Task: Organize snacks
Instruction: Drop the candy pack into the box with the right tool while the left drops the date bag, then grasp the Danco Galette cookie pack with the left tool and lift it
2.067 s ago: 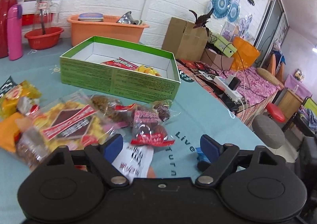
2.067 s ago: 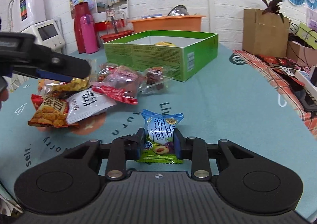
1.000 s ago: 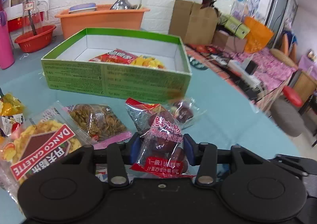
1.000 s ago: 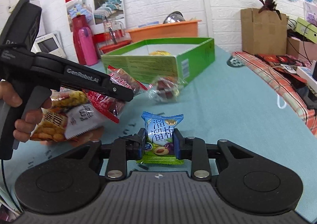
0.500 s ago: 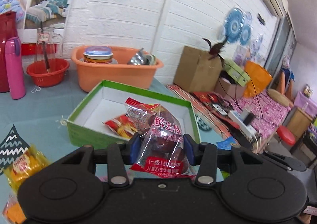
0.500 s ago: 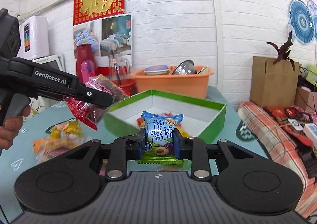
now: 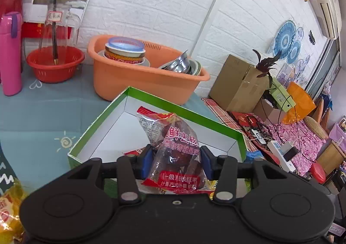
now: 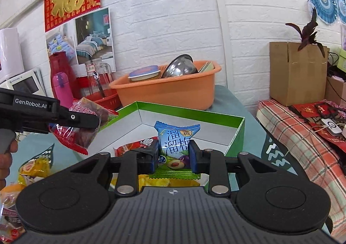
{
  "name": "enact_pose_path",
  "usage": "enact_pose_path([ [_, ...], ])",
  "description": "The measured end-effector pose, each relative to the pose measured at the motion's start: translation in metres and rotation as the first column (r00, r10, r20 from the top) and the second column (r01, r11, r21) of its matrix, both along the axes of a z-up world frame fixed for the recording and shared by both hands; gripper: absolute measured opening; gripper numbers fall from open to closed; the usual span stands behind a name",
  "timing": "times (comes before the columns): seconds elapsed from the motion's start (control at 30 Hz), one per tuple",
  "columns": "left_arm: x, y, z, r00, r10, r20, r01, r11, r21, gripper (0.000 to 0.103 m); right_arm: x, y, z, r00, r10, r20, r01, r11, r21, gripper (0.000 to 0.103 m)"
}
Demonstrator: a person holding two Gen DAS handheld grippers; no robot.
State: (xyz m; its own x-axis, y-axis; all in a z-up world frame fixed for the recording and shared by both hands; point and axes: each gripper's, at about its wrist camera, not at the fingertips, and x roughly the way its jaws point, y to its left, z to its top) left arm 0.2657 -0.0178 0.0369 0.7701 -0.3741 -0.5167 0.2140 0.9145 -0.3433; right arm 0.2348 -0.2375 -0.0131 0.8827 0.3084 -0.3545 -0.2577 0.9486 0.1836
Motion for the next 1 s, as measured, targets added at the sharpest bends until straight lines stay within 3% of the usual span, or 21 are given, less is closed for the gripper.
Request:
enact_pose_path([
  [0.1,0.011,-0.001,-0.008,1.000,-0.006,-0.016,0.007,1.000,0.006,0.079,0.010,0.003,-0.005,1.000,-0.001,-0.010,0.001,1.000,-0.013,0.053],
  [0.17,0.014,-0.002,-0.013,1.000,0.000,-0.012,0.001,1.000,0.019,0.103,0.011,0.005,-0.009,1.000,0.005,-0.014,-0.006,1.000,-0.024,0.060],
  [0.2,0.014,-0.002,-0.015,1.000,0.005,-0.012,-0.005,1.000,0.019,0.103,0.010,0.006,-0.011,1.000,0.006,-0.010,-0.007,0.999,-0.036,0.085],
  [0.23,0.012,0.000,-0.015,1.000,0.015,-0.008,-0.015,1.000,0.017,0.103,0.008,0.007,-0.011,1.000,-0.001,-0.001,0.001,0.999,-0.053,0.103],
  [0.4,-0.006,0.002,-0.004,1.000,0.007,0.020,-0.007,1.000,0.029,0.103,-0.016,0.003,0.004,0.996,-0.020,0.084,0.028,0.995,-0.095,0.103],
  [0.7,-0.098,0.016,0.037,0.997,-0.001,0.074,-0.002,0.999,0.040,0.103,-0.087,-0.021,0.062,0.986,-0.078,0.150,0.066,0.994,0.086,0.103],
  [0.8,-0.132,0.026,0.041,0.996,0.003,0.095,-0.009,0.998,0.064,0.103,-0.115,-0.025,0.072,0.982,-0.058,0.178,0.034,0.990,0.137,0.103],
  [1.0,-0.174,0.048,0.031,0.997,0.038,0.068,-0.043,0.996,0.076,0.103,-0.154,-0.009,0.073,0.980,0.035,0.195,-0.059,0.991,0.117,0.103],
])
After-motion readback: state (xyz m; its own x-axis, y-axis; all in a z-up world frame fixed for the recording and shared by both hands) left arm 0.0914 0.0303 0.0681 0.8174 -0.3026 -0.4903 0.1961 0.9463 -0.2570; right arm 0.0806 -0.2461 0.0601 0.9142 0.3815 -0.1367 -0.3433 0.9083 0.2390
